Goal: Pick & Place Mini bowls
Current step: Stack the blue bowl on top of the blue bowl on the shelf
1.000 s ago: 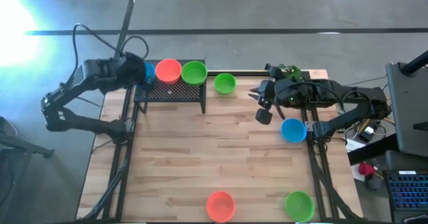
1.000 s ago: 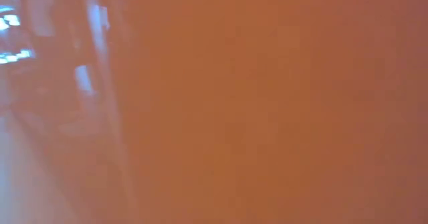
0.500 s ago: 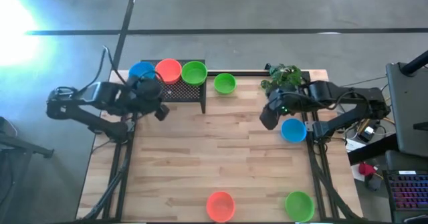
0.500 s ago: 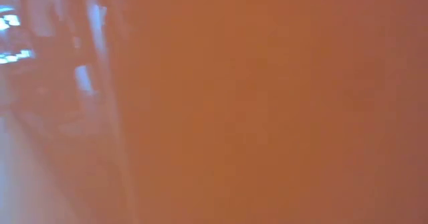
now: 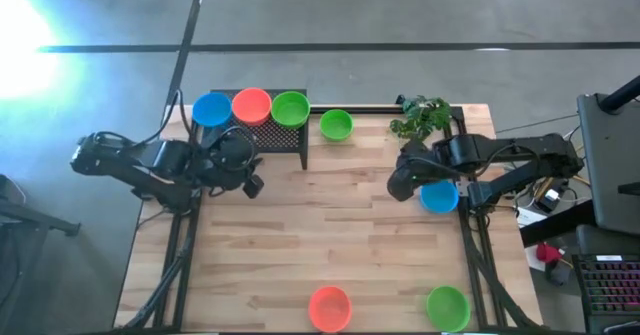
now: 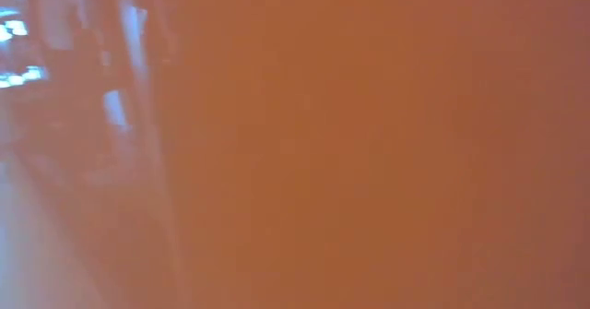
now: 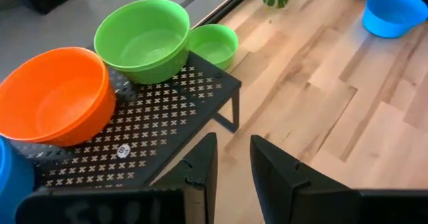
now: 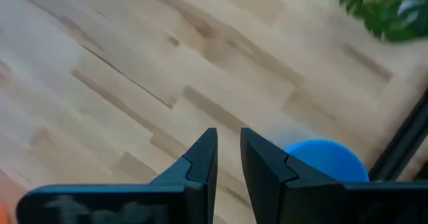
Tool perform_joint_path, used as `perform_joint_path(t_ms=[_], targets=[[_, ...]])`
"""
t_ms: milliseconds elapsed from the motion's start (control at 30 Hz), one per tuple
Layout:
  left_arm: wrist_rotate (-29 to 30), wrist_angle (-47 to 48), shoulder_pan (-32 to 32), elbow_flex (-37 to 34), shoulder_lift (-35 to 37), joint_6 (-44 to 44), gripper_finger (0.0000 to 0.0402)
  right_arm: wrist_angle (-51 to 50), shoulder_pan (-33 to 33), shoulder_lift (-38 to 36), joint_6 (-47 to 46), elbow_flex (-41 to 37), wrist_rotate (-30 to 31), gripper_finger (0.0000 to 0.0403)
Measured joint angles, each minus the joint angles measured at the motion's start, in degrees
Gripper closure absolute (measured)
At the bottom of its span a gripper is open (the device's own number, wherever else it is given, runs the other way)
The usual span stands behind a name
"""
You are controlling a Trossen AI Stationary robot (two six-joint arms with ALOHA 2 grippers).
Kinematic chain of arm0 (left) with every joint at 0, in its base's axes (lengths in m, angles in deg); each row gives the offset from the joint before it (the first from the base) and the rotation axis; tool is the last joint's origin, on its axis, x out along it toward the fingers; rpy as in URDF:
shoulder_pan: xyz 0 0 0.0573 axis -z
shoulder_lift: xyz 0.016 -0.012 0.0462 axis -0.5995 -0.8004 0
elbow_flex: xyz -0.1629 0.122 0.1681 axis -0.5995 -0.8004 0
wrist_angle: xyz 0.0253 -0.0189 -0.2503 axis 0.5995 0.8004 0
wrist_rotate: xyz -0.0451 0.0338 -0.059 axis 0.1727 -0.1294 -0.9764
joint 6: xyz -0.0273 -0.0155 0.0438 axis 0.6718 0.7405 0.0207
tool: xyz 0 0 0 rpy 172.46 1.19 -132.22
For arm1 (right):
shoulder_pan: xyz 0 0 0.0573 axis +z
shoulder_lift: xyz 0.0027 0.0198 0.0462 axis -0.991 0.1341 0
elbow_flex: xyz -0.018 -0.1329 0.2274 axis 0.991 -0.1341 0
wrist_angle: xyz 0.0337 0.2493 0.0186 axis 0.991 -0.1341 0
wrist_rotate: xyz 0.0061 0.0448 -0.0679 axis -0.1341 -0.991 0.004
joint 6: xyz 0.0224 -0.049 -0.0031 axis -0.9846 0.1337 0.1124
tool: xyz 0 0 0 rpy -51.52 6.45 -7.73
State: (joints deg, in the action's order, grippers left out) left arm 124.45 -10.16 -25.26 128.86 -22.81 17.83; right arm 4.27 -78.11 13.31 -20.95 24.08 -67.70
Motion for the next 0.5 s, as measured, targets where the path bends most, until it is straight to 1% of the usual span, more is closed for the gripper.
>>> perform_joint_path(t_ms=[267,400,500], targets=[[-0.02,-0.91,0.32,0.05,0.11,0.00,0.0319,0.09,0.00,-0.02,-5.66,-7.58,-4.37,0.0344],[-0.07,-1.03,0.32,0.07,0.13,0.00,0.0319,0.64,-0.02,-0.02,-9.29,-11.79,-7.75,0.0344],[-0.13,-1.54,0.32,0.07,0.13,-0.15,0.0319,0.69,-0.04,-0.02,-11.15,-14.98,-8.65,0.0344]])
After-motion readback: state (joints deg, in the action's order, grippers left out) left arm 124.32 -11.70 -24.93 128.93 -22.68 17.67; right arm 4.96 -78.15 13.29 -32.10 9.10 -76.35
